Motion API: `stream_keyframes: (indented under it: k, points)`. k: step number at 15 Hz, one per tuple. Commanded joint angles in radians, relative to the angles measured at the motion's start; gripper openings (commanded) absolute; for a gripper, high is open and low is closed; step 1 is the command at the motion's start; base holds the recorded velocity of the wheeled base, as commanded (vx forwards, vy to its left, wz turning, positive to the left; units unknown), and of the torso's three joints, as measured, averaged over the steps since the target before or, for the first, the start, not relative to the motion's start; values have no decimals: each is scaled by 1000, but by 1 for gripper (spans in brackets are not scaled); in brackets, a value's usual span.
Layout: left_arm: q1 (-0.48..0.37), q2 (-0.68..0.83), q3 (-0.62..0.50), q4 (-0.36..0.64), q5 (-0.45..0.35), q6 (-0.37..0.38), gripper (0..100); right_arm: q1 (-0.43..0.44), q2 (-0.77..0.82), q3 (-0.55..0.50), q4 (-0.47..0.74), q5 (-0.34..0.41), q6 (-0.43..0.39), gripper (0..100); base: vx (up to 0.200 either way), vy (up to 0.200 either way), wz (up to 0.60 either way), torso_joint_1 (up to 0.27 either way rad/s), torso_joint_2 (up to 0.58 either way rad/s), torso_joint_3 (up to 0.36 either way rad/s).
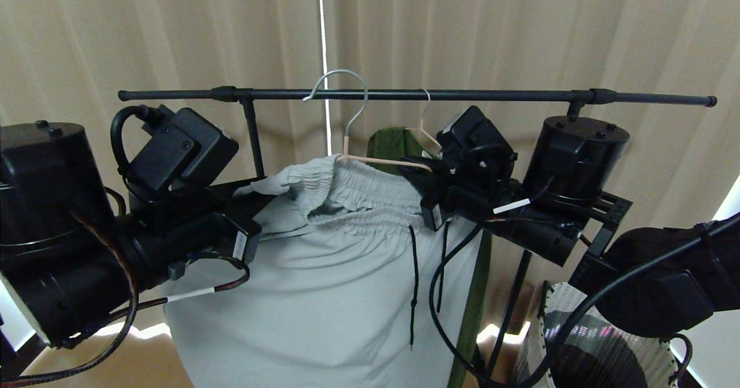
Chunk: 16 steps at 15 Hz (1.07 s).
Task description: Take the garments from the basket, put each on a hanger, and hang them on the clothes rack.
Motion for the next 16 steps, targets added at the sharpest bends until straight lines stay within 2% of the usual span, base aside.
stream_keyframes:
  k: [1,4,7,9,12,13,16]
  points:
    - [2,-5,0,1,2,-1,100,-1,-6,2,0,-4,-1,0,0,0,0,0,0,0]
    - [2,-24,4,1,-7,-3,100,-15,-23,16,0,-8,-1,0,0,0,0,0,0,0]
    - [2,-80,26,4,-78,-10,100,-55,-63,66,1,-37,-1,0,0,0,0,0,0,0]
    - [2,-105,46,4,-79,-10,100,-87,-98,103,1,-42,-1,0,0,0,0,0,0,0]
    - [3,-137,84,2,-79,-49,100,-144,-140,163,-2,-42,1,0,0,0,0,0,0,0]
    - [18,-145,121,2,-76,-81,100,-186,-186,200,-2,-42,1,0,0,0,0,0,0,0]
    - [107,-130,214,-1,-79,-81,100,-215,-269,250,1,-42,1,0,0,0,0,0,0,0]
